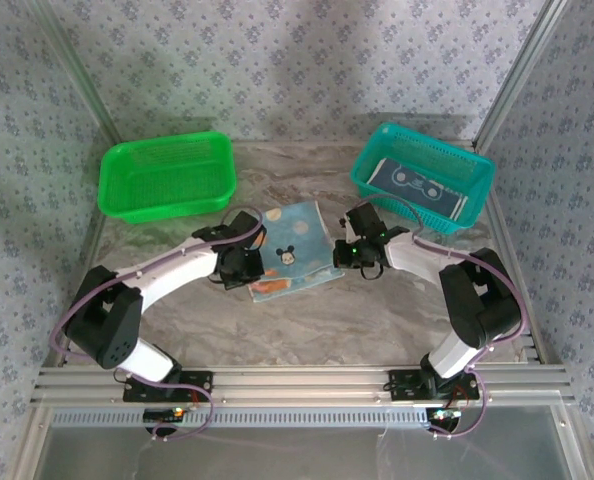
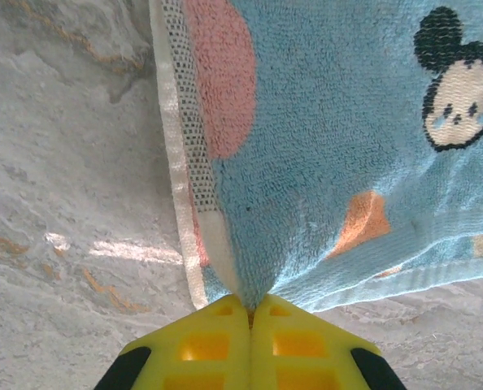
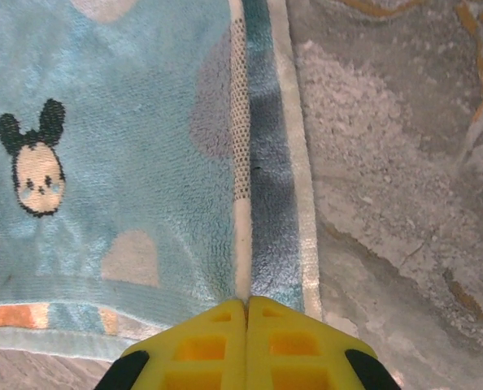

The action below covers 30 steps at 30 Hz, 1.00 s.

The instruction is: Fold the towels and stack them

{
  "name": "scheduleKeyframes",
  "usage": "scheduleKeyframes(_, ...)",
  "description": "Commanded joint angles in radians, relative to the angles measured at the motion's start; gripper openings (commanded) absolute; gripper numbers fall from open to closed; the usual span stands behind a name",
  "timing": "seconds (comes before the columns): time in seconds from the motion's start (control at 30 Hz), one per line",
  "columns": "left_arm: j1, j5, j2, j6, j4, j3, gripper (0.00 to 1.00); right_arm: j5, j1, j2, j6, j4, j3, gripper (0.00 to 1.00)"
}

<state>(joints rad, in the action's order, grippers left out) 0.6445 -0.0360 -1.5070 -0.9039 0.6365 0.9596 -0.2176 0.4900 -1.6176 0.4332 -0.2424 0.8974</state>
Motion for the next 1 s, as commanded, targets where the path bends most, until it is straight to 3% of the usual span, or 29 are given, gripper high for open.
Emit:
scheduleKeyframes(0.0, 0.008, 0.015, 0.009, -0.018, -0.001, 0.002, 0.00, 0.004, 0.008, -0.002, -0.005, -0.001, -0.010, 0.00)
scheduleKeyframes(0.43, 0.010, 0.063, 0.129, -0.017, 0.132, 0.129, 0.00, 0.035, -0.009, 0.118, -0.028, -0.093, 0.077, 0.00)
scheduleKeyframes(0.97, 0.055, 0.027, 0.146, -0.091, 0.087, 0.001, 0.00, 0.031, -0.010, 0.128, -0.013, -0.073, 0.003, 0.00)
